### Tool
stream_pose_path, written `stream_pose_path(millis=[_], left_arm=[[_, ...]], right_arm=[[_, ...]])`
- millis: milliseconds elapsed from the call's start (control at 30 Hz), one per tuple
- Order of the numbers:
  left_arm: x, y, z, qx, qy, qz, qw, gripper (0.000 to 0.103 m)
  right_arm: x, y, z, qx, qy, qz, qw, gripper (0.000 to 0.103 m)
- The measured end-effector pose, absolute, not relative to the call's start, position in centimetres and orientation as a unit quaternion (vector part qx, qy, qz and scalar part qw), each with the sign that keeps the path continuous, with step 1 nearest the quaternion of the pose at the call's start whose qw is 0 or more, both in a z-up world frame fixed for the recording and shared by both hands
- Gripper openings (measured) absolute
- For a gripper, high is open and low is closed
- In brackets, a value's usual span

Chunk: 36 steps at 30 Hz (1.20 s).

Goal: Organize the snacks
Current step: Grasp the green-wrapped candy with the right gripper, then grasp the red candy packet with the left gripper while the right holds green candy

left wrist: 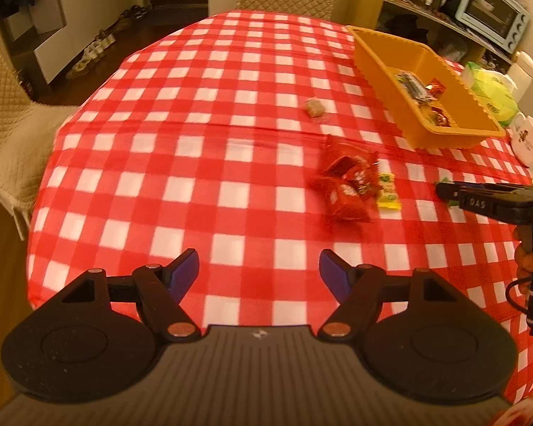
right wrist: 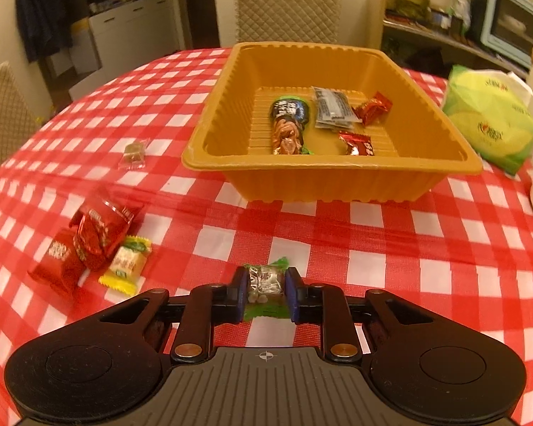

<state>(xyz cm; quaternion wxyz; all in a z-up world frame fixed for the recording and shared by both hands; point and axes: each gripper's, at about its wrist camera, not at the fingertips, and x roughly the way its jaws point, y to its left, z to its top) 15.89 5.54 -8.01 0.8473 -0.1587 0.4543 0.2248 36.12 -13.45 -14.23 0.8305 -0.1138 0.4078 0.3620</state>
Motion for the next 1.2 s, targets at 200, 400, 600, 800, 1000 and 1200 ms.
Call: stream_pose_path(millis=[200,400,600,800,1000,1200], left_arm=[[18.4,4.4,-8.1,-0.141,0.449,0.196,0.86,0.07],[21.9,2.8,-8.7,-0.111,0.444,0.167,0.873,0.062],[25.3,1.9,-10.0,-0.076,0.45,0.156,0.876,0.058],[26.8,2.5,-11.6,-0.067,0.468,0.161,0.866,0.04],[26.8,2.9,-12.5,-0.066,0.481,0.159,0.86,0.029],[26.0,3.1,-12.6,-0.062,0.48,0.158,0.861,0.024]], right_arm=[[36.5,-14.7,-14.1,-0.1,0.415,0.366,0.827,0.022],[37.1,-16.8,-13.4,-0.065,0.424,0.363,0.827,0.022],[37.6,-19.0,-13.1,-0.042,0.429,0.352,0.831,0.022],[38.0,-21.0,-13.2,-0.025,0.436,0.34,0.833,0.022],[38.4,-22.4,-13.5,-0.015,0.445,0.331,0.832,0.022],[38.4,-23.0,-13.6,-0.01,0.448,0.33,0.831,0.022]])
